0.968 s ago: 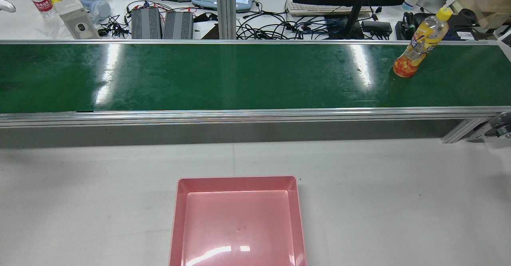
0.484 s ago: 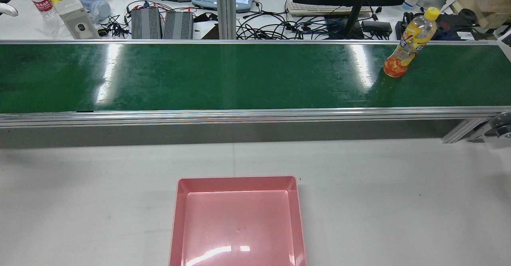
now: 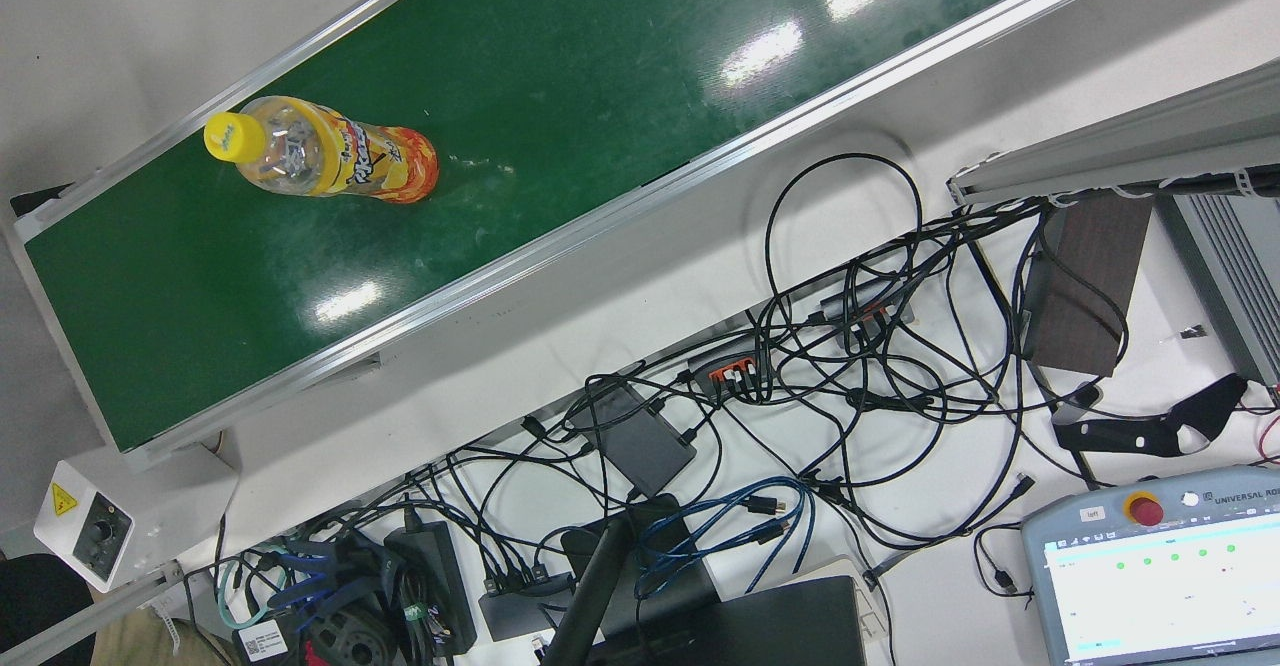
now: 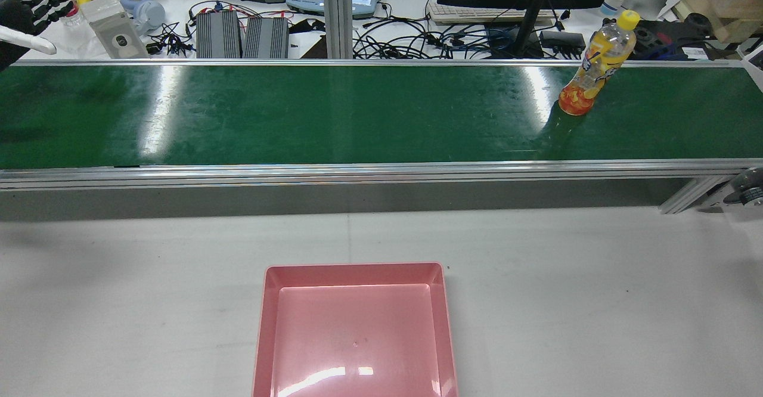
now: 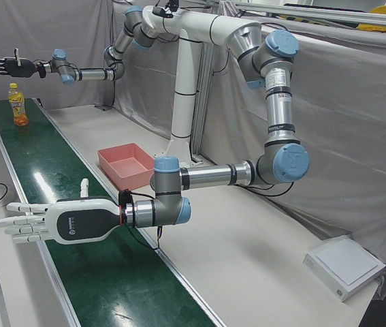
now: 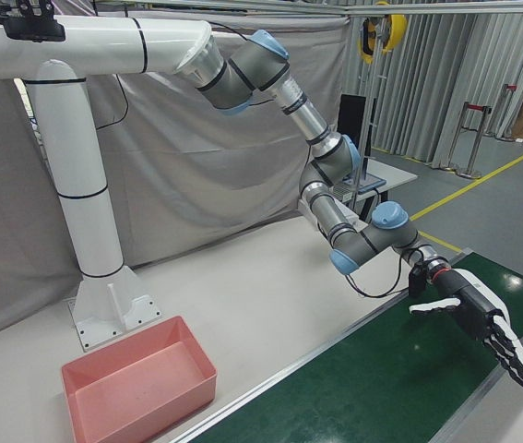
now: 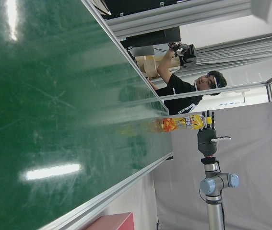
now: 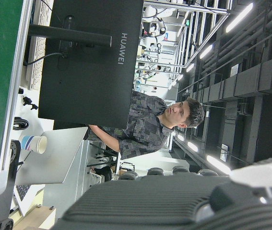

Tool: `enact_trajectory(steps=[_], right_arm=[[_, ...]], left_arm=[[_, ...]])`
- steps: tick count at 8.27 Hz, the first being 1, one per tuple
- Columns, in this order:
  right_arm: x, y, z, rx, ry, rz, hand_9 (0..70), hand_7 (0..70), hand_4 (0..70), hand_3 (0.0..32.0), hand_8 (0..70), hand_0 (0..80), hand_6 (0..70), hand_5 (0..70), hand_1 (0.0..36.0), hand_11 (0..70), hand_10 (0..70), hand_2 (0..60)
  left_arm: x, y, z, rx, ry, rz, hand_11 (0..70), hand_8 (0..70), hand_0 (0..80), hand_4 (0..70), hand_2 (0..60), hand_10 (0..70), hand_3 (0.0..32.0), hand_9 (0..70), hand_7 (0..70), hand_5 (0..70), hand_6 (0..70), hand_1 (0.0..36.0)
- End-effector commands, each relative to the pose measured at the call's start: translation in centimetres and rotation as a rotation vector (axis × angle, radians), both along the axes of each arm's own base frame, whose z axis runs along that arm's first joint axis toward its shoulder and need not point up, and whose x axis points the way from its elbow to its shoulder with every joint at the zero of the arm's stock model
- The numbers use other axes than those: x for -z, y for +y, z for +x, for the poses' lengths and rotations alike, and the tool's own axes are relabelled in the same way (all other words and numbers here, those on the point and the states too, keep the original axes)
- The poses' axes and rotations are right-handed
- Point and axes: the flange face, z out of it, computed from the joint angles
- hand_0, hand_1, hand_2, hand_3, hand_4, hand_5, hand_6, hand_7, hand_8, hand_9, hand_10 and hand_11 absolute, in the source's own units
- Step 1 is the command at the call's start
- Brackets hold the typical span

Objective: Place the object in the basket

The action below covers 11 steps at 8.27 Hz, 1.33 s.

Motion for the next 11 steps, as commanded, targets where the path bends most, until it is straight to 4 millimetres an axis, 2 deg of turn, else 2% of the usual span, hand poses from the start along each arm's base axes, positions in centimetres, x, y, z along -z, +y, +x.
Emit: enact_trajectory(steps=[1, 3, 5, 11], right_arm=[[0.0, 0.0, 0.0, 0.000, 0.000, 0.001, 0.0, 0.0, 0.0, 0.0, 0.0, 0.0, 0.0, 0.0, 0.0, 0.0, 0.0, 0.0], [0.0, 0.0, 0.0, 0.000, 0.000, 0.001, 0.0, 0.0, 0.0, 0.0, 0.0, 0.0, 0.0, 0.0, 0.0, 0.0, 0.0, 0.0], [0.0, 0.0, 0.0, 0.000, 0.000, 0.001, 0.0, 0.0, 0.0, 0.0, 0.0, 0.0, 0.0, 0.0, 0.0, 0.0, 0.0, 0.0], [0.0, 0.0, 0.0, 0.000, 0.000, 0.002, 0.0, 0.0, 0.0, 0.0, 0.0, 0.0, 0.0, 0.0, 0.0, 0.0, 0.0, 0.0]], left_arm=[[0.2, -0.1, -0.2, 0.005, -0.001, 0.004, 5.1, 1.3, 57.5, 11.6, 0.0, 2.3, 0.0, 2.9, 0.0, 8.8, 0.0, 10.4], [0.6, -0.3, -0.6, 0.012, 0.005, 0.015, 7.8, 1.6, 58.0, 12.5, 0.0, 4.1, 0.0, 4.1, 0.0, 8.3, 0.0, 11.3], [1.2, -0.3, -0.6, 0.012, 0.011, 0.030, 7.7, 1.4, 57.6, 12.6, 0.0, 4.0, 0.0, 3.9, 0.0, 8.7, 0.0, 11.4], [1.4, -0.3, -0.8, 0.015, 0.012, 0.033, 7.6, 2.1, 57.2, 12.4, 0.0, 4.0, 0.0, 5.0, 0.0, 9.0, 0.0, 10.9]])
